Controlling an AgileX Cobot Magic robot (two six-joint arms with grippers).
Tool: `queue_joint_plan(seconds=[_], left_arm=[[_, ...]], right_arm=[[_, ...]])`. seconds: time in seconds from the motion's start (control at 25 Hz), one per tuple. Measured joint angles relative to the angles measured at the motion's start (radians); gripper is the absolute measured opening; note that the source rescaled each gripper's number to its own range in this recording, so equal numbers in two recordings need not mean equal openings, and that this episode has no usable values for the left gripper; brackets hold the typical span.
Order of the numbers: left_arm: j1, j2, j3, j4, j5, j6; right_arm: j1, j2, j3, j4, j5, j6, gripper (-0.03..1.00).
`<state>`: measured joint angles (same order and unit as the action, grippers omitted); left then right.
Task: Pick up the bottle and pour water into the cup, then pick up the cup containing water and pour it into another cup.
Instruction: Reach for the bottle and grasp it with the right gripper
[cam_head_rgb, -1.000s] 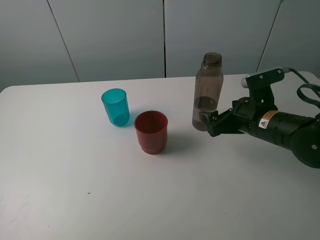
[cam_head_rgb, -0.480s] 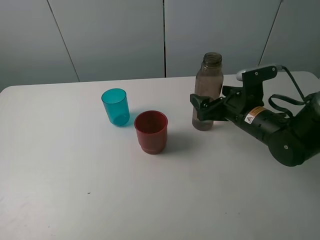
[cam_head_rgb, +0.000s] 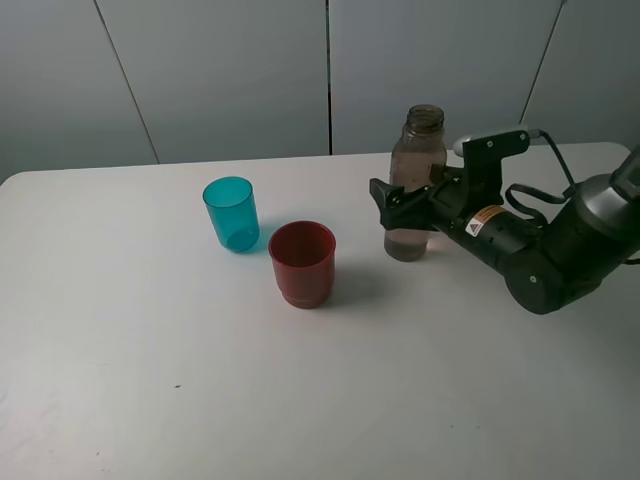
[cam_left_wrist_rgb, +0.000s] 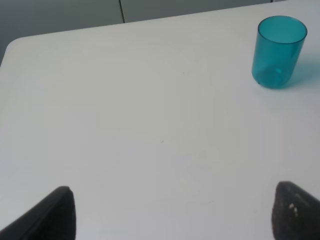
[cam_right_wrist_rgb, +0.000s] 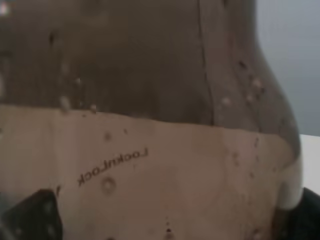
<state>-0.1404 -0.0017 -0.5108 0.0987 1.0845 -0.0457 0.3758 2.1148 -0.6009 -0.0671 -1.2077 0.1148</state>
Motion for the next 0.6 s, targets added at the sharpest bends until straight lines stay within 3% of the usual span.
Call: queue_joint_plan(seconds=[0.24,0.32,0.4,0.48,0.6], left_arm=[[0.0,0.0,0.0,0.0,0.0,0.0],[0.0,0.0,0.0,0.0,0.0,0.0],[0.0,0.0,0.0,0.0,0.0,0.0],[0.0,0.0,0.0,0.0,0.0,0.0],[0.0,0.0,0.0,0.0,0.0,0.0]], right_arm=[[0.0,0.019,-0.026,0.022,-0.005,0.0,0.99],[0.0,0.023,-0.028,0.027,-0.005,0.0,0.78],[0.0,0.023,-0.029,0.029,-0.005,0.0,0.08],[0.002,0.023,-0.033,0.031,-0.006,-0.003,0.0],[0.002,0.023,-0.033,0.027,-0.006,-0.01,0.0]])
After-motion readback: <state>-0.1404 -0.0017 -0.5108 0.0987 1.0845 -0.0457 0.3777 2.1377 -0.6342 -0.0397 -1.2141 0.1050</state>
